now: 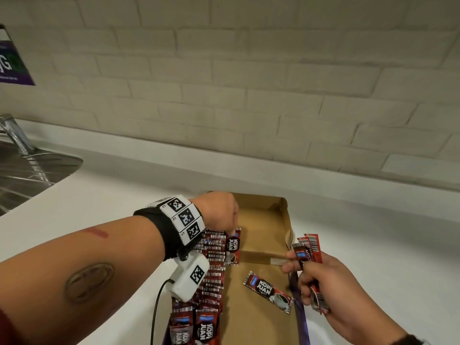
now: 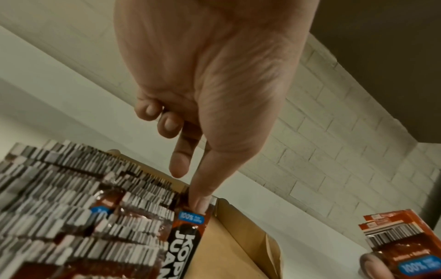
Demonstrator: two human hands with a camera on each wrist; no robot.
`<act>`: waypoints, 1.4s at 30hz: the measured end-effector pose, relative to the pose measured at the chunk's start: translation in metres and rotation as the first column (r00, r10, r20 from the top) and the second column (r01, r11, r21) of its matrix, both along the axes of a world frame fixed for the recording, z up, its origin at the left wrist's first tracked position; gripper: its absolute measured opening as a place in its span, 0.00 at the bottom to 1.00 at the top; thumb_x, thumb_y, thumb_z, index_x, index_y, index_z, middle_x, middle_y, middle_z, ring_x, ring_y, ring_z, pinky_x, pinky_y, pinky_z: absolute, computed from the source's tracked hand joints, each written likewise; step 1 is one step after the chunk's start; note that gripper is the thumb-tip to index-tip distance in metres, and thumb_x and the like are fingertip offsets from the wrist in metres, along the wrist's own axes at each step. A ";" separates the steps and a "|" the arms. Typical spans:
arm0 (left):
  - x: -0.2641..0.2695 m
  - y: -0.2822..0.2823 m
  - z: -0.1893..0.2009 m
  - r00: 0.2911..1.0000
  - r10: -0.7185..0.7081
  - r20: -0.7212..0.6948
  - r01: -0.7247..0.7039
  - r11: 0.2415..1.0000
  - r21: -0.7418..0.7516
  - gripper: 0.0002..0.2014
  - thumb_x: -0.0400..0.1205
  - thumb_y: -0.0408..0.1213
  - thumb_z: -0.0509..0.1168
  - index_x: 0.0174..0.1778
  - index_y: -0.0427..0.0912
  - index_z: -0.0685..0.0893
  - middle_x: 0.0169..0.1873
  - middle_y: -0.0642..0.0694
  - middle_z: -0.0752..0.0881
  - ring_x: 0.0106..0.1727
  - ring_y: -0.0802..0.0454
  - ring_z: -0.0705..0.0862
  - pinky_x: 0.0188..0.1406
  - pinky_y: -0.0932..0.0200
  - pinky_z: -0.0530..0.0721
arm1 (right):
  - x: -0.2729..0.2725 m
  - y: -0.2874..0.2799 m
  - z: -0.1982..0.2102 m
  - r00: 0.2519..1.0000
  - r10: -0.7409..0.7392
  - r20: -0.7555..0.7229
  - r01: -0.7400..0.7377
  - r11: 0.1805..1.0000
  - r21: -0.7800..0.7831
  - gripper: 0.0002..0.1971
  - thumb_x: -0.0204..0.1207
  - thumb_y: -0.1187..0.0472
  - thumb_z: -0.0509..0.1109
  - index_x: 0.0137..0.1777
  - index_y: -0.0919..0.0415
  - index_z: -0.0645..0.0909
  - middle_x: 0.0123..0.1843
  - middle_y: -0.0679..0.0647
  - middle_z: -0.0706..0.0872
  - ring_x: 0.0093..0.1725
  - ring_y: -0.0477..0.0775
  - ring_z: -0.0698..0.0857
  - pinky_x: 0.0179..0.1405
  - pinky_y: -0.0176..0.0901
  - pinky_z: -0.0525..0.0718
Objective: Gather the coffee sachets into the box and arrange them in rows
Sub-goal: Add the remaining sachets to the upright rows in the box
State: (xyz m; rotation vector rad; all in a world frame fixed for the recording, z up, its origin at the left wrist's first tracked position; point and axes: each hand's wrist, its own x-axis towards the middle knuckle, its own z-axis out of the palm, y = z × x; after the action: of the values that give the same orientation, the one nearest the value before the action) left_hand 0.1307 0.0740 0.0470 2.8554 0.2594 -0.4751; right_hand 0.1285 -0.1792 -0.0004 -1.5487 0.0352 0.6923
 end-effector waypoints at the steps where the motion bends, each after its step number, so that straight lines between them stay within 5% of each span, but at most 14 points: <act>1: 0.001 0.000 0.000 1.000 -0.018 -0.007 0.018 1.000 0.022 0.05 0.77 0.44 0.77 0.43 0.49 0.89 0.40 0.56 0.88 0.48 0.55 0.86 0.50 0.55 0.85 | 0.001 -0.001 -0.001 1.000 0.001 0.001 -0.001 1.000 0.002 0.19 0.75 0.82 0.56 0.56 0.70 0.85 0.45 0.69 0.91 0.23 0.54 0.71 0.25 0.45 0.70; 8: 0.002 -0.001 0.002 0.998 -0.063 -0.012 0.064 0.994 0.093 0.04 0.79 0.42 0.76 0.46 0.50 0.89 0.39 0.59 0.85 0.48 0.55 0.84 0.51 0.55 0.83 | 0.003 -0.003 -0.002 1.000 0.023 -0.014 -0.023 1.000 0.003 0.20 0.74 0.83 0.56 0.56 0.70 0.85 0.45 0.68 0.92 0.24 0.54 0.72 0.25 0.45 0.72; 12: 0.000 -0.001 0.004 0.997 -0.068 -0.031 0.071 0.993 0.090 0.09 0.80 0.45 0.75 0.53 0.48 0.90 0.49 0.55 0.88 0.53 0.53 0.84 0.54 0.55 0.82 | 0.001 -0.004 -0.003 0.999 0.045 -0.022 -0.044 0.998 0.054 0.21 0.76 0.82 0.55 0.59 0.70 0.86 0.48 0.69 0.92 0.25 0.56 0.75 0.27 0.46 0.75; 16: -0.008 -0.003 0.027 0.997 -0.081 0.020 0.078 0.990 0.118 0.12 0.81 0.49 0.72 0.57 0.49 0.87 0.48 0.56 0.86 0.50 0.55 0.82 0.47 0.60 0.75 | -0.001 -0.005 0.006 0.990 0.106 -0.096 -0.083 0.973 0.217 0.18 0.83 0.80 0.57 0.62 0.69 0.85 0.55 0.68 0.93 0.40 0.69 0.90 0.36 0.57 0.91; 20: -0.022 -0.017 0.057 0.977 -0.126 0.171 0.120 0.992 0.046 0.08 0.81 0.49 0.72 0.51 0.53 0.90 0.39 0.60 0.86 0.44 0.57 0.83 0.41 0.61 0.75 | -0.003 0.003 0.019 0.991 0.125 -0.044 -0.111 0.966 0.233 0.11 0.84 0.72 0.65 0.63 0.65 0.84 0.55 0.65 0.94 0.52 0.67 0.94 0.39 0.59 0.94; 24: -0.036 -0.044 0.062 0.979 -0.125 0.160 0.148 0.978 -0.146 0.14 0.80 0.57 0.72 0.54 0.52 0.88 0.37 0.58 0.85 0.38 0.61 0.82 0.36 0.62 0.75 | -0.006 0.017 0.028 0.988 0.155 0.011 -0.154 0.963 0.221 0.11 0.82 0.70 0.69 0.62 0.63 0.84 0.51 0.67 0.93 0.48 0.67 0.95 0.34 0.57 0.92; 27: -0.041 -0.047 0.053 0.981 -0.092 0.168 0.124 0.973 -0.196 0.12 0.81 0.54 0.71 0.42 0.49 0.85 0.35 0.50 0.87 0.37 0.51 0.83 0.35 0.57 0.78 | -0.009 0.024 0.031 0.983 0.180 0.025 -0.181 0.958 0.221 0.13 0.78 0.66 0.74 0.62 0.64 0.84 0.48 0.66 0.93 0.43 0.65 0.95 0.30 0.52 0.90; 31: -0.045 -0.033 0.048 0.976 0.053 0.213 0.007 0.963 -0.270 0.14 0.80 0.52 0.74 0.35 0.48 0.84 0.30 0.52 0.85 0.30 0.56 0.78 0.29 0.60 0.71 | -0.010 0.024 0.030 0.955 0.276 0.108 -0.287 0.953 0.099 0.14 0.76 0.65 0.77 0.61 0.65 0.85 0.49 0.64 0.94 0.38 0.61 0.93 0.32 0.51 0.90; 37: -0.054 -0.019 0.041 0.946 0.273 0.178 -0.108 0.777 -0.620 0.09 0.74 0.41 0.81 0.34 0.44 0.89 0.26 0.55 0.86 0.26 0.63 0.76 0.29 0.68 0.73 | -0.011 0.024 0.027 0.920 0.302 0.250 -0.291 0.953 -0.080 0.07 0.81 0.65 0.75 0.57 0.63 0.86 0.47 0.55 0.96 0.32 0.57 0.88 0.37 0.51 0.90; 39: -0.055 -0.017 0.041 0.952 0.258 0.167 -0.113 0.799 -0.591 0.07 0.77 0.41 0.79 0.37 0.44 0.91 0.29 0.52 0.89 0.27 0.63 0.77 0.29 0.70 0.72 | -0.010 0.024 0.025 0.926 0.295 0.237 -0.287 0.955 -0.070 0.07 0.82 0.65 0.75 0.58 0.63 0.85 0.47 0.55 0.96 0.31 0.56 0.87 0.35 0.48 0.89; 42: -0.050 -0.014 0.046 0.963 0.178 0.201 -0.107 0.942 -0.319 0.05 0.79 0.42 0.76 0.39 0.49 0.89 0.31 0.56 0.88 0.28 0.67 0.79 0.26 0.73 0.71 | -0.005 0.021 0.015 0.969 0.217 0.119 -0.217 0.976 -0.012 0.08 0.82 0.68 0.73 0.59 0.64 0.83 0.39 0.59 0.93 0.26 0.56 0.83 0.31 0.50 0.83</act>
State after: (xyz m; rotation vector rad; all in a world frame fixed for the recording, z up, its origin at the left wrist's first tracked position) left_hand 0.0807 0.0603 0.0931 2.5348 0.3189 -0.1402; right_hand 0.1236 -0.1578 0.0145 -1.6045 -0.2272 0.7692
